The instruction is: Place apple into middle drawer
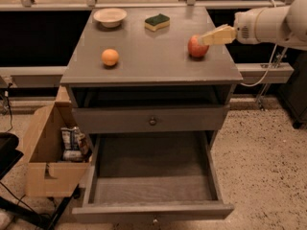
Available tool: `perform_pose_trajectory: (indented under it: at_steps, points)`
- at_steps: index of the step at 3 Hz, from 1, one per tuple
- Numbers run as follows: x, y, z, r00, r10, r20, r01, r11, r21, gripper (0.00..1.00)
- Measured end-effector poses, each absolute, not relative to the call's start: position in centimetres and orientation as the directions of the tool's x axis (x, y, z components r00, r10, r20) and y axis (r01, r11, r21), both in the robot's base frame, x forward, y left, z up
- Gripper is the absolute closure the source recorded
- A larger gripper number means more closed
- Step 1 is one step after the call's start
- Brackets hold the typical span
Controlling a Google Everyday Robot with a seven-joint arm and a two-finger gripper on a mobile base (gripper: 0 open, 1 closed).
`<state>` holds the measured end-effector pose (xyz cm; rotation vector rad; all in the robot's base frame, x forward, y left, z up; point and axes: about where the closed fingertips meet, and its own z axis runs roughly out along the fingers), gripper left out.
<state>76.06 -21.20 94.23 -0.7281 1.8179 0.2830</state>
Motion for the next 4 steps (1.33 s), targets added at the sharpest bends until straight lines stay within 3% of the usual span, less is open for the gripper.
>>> perform_pose_trajectory:
  at_steps: [2, 4]
  points:
    - [81.5, -15.6, 88.4, -0.279, -0.273, -0.921, -0.608, 0.792, -0.05, 0.0]
    - [82.2, -12.5, 82.5, -0.346, -0.315, -0.884, -0.635, 0.772, -0.026, 0.44]
